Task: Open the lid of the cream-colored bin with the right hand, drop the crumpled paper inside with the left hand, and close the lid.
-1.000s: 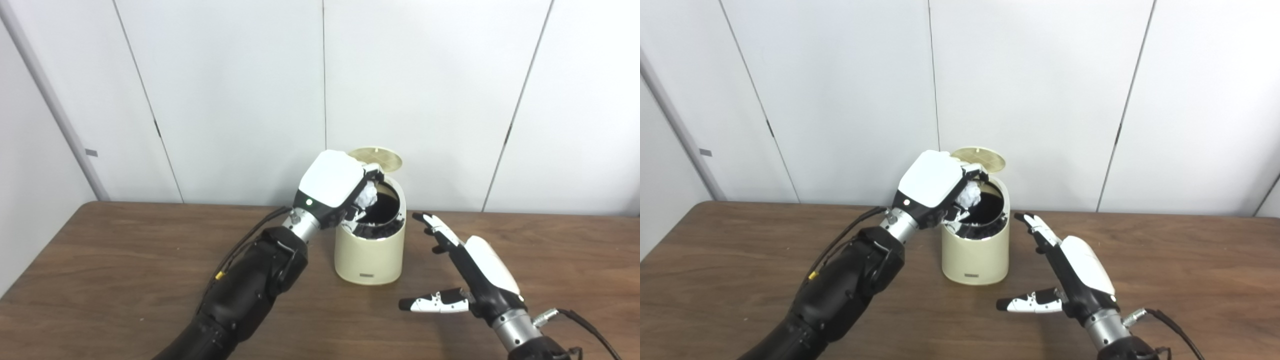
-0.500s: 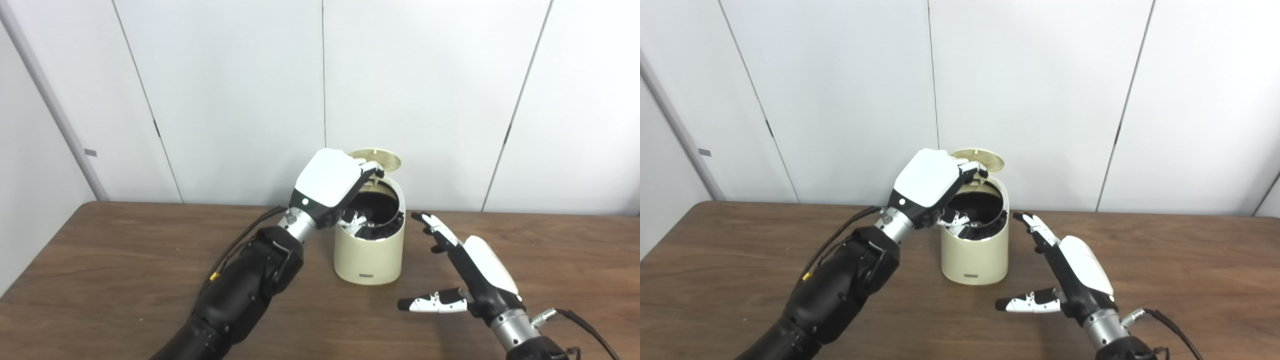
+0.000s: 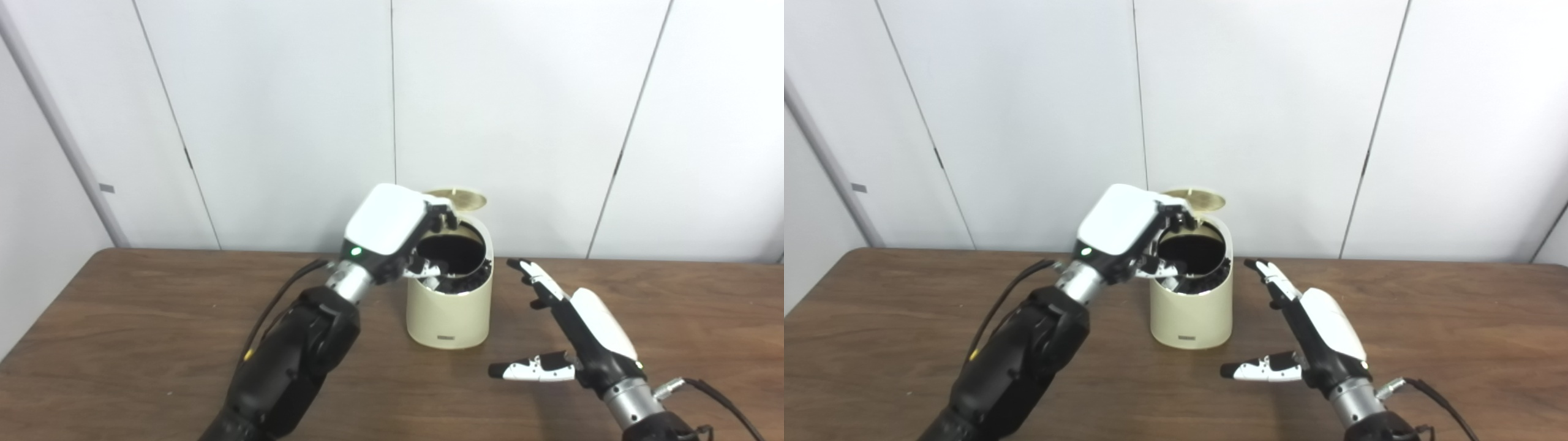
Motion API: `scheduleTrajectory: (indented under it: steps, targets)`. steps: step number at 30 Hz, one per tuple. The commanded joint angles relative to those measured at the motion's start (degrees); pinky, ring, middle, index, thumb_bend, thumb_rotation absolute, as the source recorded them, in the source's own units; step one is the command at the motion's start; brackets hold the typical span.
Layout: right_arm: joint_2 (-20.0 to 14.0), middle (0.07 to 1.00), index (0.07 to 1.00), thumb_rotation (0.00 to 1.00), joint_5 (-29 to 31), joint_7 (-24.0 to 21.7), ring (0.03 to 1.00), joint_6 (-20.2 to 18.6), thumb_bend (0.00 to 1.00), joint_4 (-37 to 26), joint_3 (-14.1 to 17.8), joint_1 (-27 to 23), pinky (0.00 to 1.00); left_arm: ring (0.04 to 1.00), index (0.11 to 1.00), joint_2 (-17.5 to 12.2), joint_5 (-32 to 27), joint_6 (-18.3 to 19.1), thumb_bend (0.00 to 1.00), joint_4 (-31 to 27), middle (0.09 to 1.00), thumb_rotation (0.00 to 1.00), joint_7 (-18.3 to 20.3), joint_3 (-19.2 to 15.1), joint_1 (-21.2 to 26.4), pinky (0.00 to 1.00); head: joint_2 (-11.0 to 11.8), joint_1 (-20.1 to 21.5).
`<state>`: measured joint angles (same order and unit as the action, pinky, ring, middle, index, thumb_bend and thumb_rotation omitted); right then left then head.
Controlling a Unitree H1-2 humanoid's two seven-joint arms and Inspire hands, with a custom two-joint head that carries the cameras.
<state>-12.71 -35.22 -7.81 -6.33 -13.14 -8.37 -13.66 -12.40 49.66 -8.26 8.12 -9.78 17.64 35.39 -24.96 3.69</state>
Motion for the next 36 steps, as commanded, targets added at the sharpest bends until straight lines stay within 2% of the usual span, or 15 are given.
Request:
scheduleTrajectory:
  steps: [1, 4, 7, 9, 10, 11, 13, 18, 24, 28, 29, 33, 34, 35, 36]
  targets:
    - [-0.22, 0.952, 0.914, 0.28, 0.58, 2.32, 0.868, 2.47, 0.79, -0.58, 0.77, -2.1, 0.69, 0.463, 0.519, -0.13, -3.91, -1.84, 0.52, -3.44, 0.469, 0.0, -1.44, -2.04, -0.16, 0.39, 0.12, 0.11]
    - [-0.48, 0.944, 0.903, 0.27, 0.82, 3.57, 0.872, 3.74, 0.8, 0.25, 0.98, -2.68, 0.71, 0.469, 0.515, -0.33, -8.84, -4.03, 0.52, -6.62, 0.477, 0.0, -1.24, -4.53, -3.39, 0.37, 0.16, 0.13]
    - [-0.75, 0.94, 0.9, 0.28, 1.24, 3.91, 0.872, 4.24, 0.8, 0.79, 1.37, -3.23, 0.71, 0.513, 0.51, 0.0, -15.14, -5.2, 0.52, -10.0, 0.488, 0.0, -0.16, -7.47, -6.34, 0.42, 0.25, 0.09]
    - [-0.99, 0.939, 0.901, 0.29, 1.37, 3.87, 0.867, 4.44, 0.8, 1.12, 1.54, -3.5, 0.7, 0.552, 0.502, 0.48, -18.71, -4.85, 0.52, -12.1, 0.603, 0.05, 0.63, -9.36, -8.1, 0.44, 0.25, 0.05]
    - [-1.13, 0.94, 0.904, 0.31, 1.59, 3.8, 0.866, 4.53, 0.8, 1.29, 1.64, -3.66, 0.7, 0.589, 0.619, 0.77, -21.37, -4.47, 0.66, -13.56, 0.656, 0.08, 1.09, -10.6, -9.4, 0.47, 0.42, 0.0]
    - [-1.25, 0.941, 0.905, 0.32, 1.77, 3.76, 0.868, 4.61, 0.8, 1.45, 1.72, -3.79, 0.7, 0.608, 0.67, 1.01, -23.15, -4.25, 0.71, -14.46, 0.683, 0.08, 1.49, -11.44, -10.21, 0.48, 0.37, -0.01]
    - [-1.47, 0.945, 0.909, 0.33, 2.45, 3.66, 0.875, 4.86, 0.8, 1.7, 1.93, -4.03, 0.71, 0.625, 0.721, 1.37, -26.95, -3.61, 0.74, -16.4, 0.707, 0.08, 2.42, -13.18, -12.16, 0.5, 0.54, -0.1]
    - [-2.1, 0.947, 0.92, 0.33, 3.4, 3.41, 0.877, 5.28, 0.79, 1.89, 2.19, -5.15, 0.72, 0.648, 0.75, 1.56, -35.81, -1.58, 0.73, -19.66, 0.717, 0.1, 5.51, -16.47, -18.1, 0.53, 0.83, -0.09]
    - [-2.52, 0.948, 0.937, 0.34, 5.3, 3.83, 0.892, 7.35, 0.75, 3.03, 2.59, -7.51, 0.76, 0.638, 0.749, 1.58, -36.22, -2.91, 0.69, -19.3, 0.709, 0.07, 6.13, -17.97, -23.7, 0.54, 0.93, 0.17]
    - [-2.96, 0.946, 0.934, 0.35, 5.51, 3.88, 0.971, 8.12, 0.73, 3.79, 2.67, -9.81, 0.87, 0.651, 0.749, 1.57, -36.51, -3.7, 0.68, -18.21, 0.711, 0.05, 6.7, -17.93, -26.49, 0.54, 1.03, 0.06]
    - [-3.12, 0.932, 0.923, 0.36, 4.79, 4.12, 0.96, 8.21, 0.73, 3.99, 2.59, -10.45, 0.88, 0.653, 0.751, 1.57, -36.5, -3.94, 0.67, -17.94, 0.712, 0.04, 6.91, -17.73, -27.01, 0.54, 1.03, 0.06]
    - [-3.52, 0.928, 0.922, 0.45, 2.49, 3.19, 0.942, 6.69, 0.73, 3.83, 2.26, -13.13, 0.94, 0.648, 0.749, 2.02, -35.94, -4.88, 0.68, -16.65, 0.711, 0.03, 7.63, -16.7, -28.95, 0.54, 1.04, 0.07]
    - [-3.52, 0.928, 0.92, 0.47, 2.28, 2.79, 0.937, 6.19, 0.73, 3.73, 2.22, -13.85, 0.93, 0.646, 0.749, 2.21, -35.93, -5.09, 0.68, -16.29, 0.71, 0.03, 7.66, -16.5, -29.44, 0.54, 1.09, 0.07]
    - [-3.52, 0.927, 0.917, 0.49, 2.15, 2.56, 0.921, 5.88, 0.74, 3.67, 2.19, -14.3, 0.86, 0.646, 0.749, 2.33, -35.95, -5.25, 0.69, -16.05, 0.711, 0.02, 7.69, -16.39, -29.74, 0.54, 1.09, 0.07]
    - [-3.54, 0.927, 0.916, 0.5, 2.02, 1.99, 0.915, 5.29, 0.74, 3.48, 2.06, -15.0, 0.83, 0.646, 0.75, 2.43, -35.7, -5.44, 0.69, -15.63, 0.712, 0.02, 7.67, -16.21, -30.19, 0.54, 1.13, 0.06]
